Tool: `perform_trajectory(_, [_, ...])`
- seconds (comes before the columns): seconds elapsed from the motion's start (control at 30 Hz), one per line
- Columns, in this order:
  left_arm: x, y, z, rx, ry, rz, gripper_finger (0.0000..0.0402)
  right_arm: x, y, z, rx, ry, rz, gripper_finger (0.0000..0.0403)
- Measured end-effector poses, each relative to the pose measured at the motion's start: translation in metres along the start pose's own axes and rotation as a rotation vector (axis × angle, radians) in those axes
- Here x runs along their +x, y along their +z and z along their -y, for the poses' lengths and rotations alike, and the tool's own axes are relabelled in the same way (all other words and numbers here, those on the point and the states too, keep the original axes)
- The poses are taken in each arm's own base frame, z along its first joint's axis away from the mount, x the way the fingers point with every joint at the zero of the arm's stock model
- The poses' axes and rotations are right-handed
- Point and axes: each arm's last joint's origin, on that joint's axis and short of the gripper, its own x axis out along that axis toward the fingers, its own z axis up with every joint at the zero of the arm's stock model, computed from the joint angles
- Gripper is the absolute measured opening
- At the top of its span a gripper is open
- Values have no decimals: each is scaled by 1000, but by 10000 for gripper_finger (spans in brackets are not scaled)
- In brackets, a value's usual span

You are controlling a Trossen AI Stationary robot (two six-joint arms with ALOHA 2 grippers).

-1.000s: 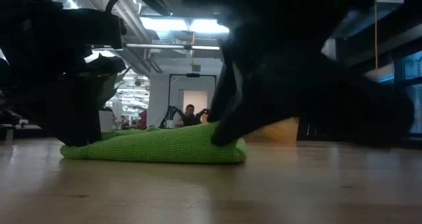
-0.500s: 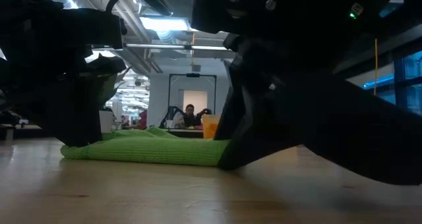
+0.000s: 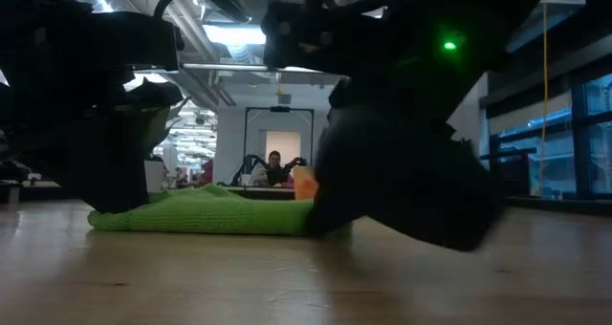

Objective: Roll microfiber towels into tight, uniform cylinder then place into a basket
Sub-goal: Roll the green microfiber towel

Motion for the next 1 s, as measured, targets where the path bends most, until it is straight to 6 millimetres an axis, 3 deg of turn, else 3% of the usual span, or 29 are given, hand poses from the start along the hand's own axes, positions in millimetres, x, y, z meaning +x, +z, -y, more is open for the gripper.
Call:
perform_trajectory(0.23, [0, 0, 0, -16, 0, -1, 75, 5, 3, 5, 87, 27, -26, 10])
perform_trajectory(0.6, [-10, 9, 1, -3, 0, -25, 75, 4, 6, 8, 122, 82, -58, 6])
perform_trajectory(1.0, [-40, 22, 23, 67, -37, 29, 75, -7, 24, 6, 154, 219, -85, 6])
